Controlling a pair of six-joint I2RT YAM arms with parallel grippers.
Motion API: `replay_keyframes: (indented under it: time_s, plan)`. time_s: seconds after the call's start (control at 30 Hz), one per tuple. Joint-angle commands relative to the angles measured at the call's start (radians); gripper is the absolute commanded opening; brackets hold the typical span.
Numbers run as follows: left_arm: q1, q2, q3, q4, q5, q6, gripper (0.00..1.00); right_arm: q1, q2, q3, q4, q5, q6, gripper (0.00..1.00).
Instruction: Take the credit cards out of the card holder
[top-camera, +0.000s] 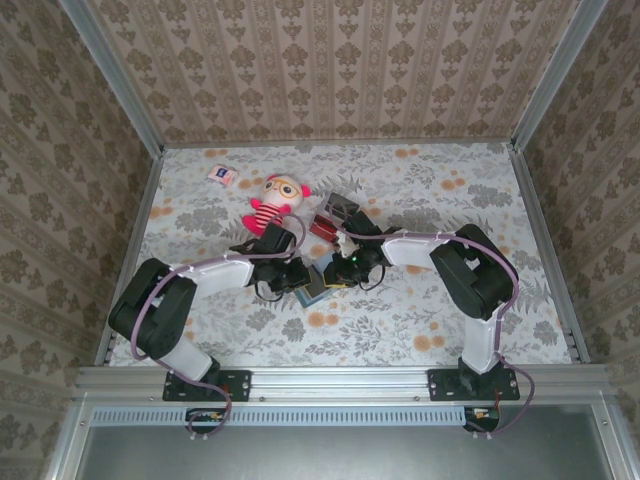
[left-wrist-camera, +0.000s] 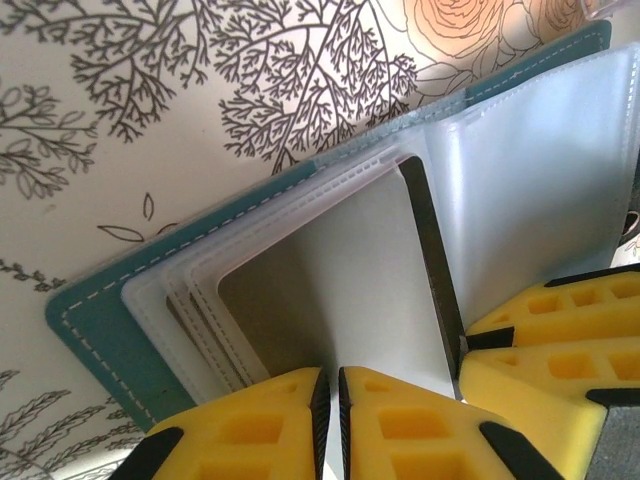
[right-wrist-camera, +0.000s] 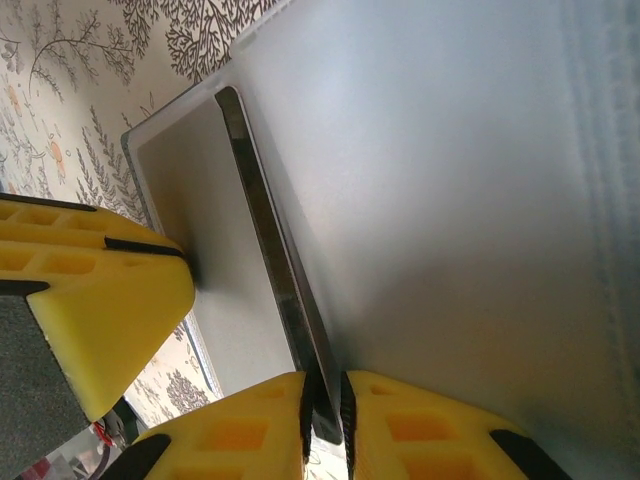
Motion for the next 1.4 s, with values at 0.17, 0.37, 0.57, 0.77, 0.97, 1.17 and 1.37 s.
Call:
replay_keyframes:
  time_s: [0.17,0.37,0.57,0.77,0.97,1.17,1.37]
  plan:
    - [-0.004,0.06,-0.041,-0.028,-0.017,0.006,0.15,0.007,0.032,0.008,0.042,-0.069,0.015,0.13]
    - [-0.003,0.042,-0.028,-0.044,-0.021,0.013,0.17,0.007,0.012,0.006,0.009,-0.008,0.007,0.04]
    - [0.008,-0.049,-0.001,-0.078,-0.029,0.052,0.32,0.006,-0.053,-0.008,-0.061,0.097,-0.015,0.01]
    - [0.014,-0.078,-0.013,-0.044,-0.007,0.059,0.33,0.006,-0.067,-0.016,-0.074,0.141,-0.014,0.01]
    - [0.015,-0.042,-0.022,0.023,0.036,0.047,0.24,0.006,-0.062,-0.01,-0.074,0.147,-0.016,0.01]
    - [0.013,0.002,-0.003,0.043,0.048,0.047,0.18,0.006,-0.054,-0.009,-0.066,0.137,-0.02,0.01]
    - [0.013,0.033,-0.01,0.008,0.028,0.033,0.15,0.006,-0.072,-0.02,-0.038,0.128,-0.046,0.01]
